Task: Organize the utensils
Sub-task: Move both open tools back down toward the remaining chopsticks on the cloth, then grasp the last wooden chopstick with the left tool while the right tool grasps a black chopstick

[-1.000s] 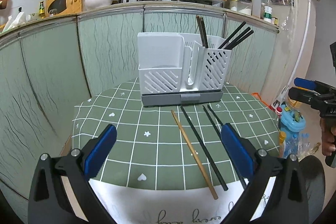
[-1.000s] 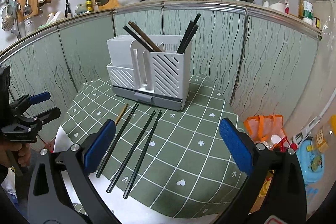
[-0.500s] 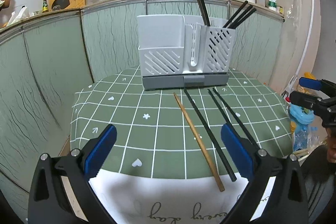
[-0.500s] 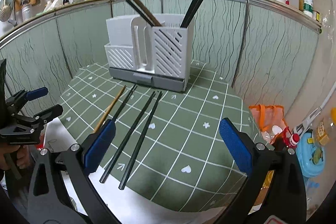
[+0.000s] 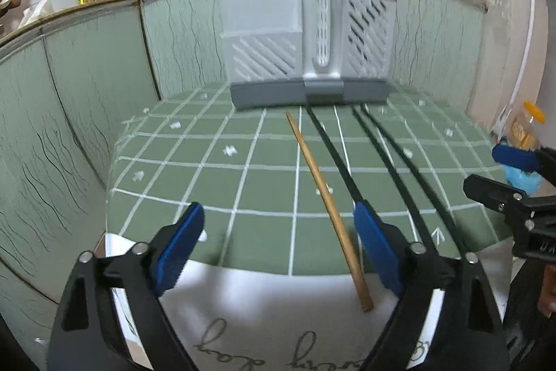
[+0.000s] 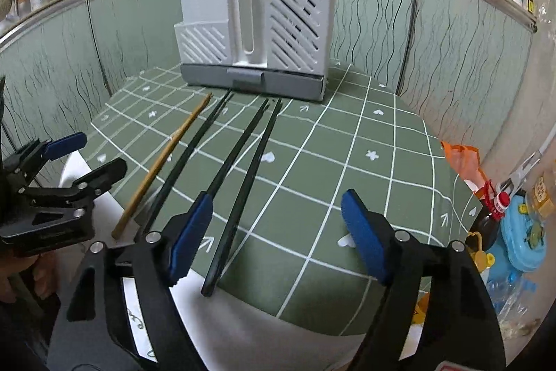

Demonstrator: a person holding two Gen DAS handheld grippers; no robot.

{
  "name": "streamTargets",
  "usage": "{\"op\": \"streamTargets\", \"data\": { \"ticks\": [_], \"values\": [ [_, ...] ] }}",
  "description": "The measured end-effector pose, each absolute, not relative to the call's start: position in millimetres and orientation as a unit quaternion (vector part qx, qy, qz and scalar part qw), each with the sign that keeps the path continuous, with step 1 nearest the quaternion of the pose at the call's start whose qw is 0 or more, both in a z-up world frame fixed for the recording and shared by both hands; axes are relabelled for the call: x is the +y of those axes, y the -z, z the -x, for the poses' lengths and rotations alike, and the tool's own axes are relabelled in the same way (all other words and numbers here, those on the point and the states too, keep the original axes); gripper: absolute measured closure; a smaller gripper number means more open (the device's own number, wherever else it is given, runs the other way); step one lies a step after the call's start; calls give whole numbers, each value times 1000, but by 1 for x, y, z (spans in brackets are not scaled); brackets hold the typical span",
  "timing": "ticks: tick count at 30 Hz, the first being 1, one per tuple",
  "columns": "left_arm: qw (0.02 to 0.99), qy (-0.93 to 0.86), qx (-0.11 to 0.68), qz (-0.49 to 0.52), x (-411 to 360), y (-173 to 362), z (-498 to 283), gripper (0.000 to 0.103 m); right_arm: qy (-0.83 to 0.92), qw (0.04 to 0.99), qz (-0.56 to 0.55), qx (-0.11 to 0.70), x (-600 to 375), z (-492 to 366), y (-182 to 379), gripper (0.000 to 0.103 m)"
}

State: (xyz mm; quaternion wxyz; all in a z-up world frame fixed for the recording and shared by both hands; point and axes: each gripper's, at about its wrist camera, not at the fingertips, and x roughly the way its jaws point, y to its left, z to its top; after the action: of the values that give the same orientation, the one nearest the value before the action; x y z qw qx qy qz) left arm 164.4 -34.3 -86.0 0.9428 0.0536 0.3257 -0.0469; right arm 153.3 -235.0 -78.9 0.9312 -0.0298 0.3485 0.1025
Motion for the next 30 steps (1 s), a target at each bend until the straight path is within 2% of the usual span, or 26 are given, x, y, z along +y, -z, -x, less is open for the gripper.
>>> {"op": "streamTargets", "data": {
  "ticks": [2,9,12,17,22,24,26,30],
  "values": [
    [941,46,332,-50,-36,90,-167,23,-101,931,42,348,-229,-153,83,40],
    [938,54,338,-54,-46,102,-167,29,-107,925,59,359,-217,-152,97,54],
    [935,62,345,-56,-52,106,-169,41,-107,925,72,358,-212,-151,102,60],
    [936,67,344,-44,-58,111,-168,52,-111,921,70,366,-206,-152,108,72],
    [937,71,340,-38,-63,112,-166,65,-108,923,41,367,-211,-152,110,74],
    [937,71,339,-38,-65,112,-165,68,-108,923,28,368,-212,-151,110,78],
    [937,72,339,-37,-64,112,-165,70,-104,924,19,368,-213,-150,111,87],
    [937,75,341,-26,-61,110,-164,80,-94,925,1,369,-216,-147,112,96]
  ]
}}
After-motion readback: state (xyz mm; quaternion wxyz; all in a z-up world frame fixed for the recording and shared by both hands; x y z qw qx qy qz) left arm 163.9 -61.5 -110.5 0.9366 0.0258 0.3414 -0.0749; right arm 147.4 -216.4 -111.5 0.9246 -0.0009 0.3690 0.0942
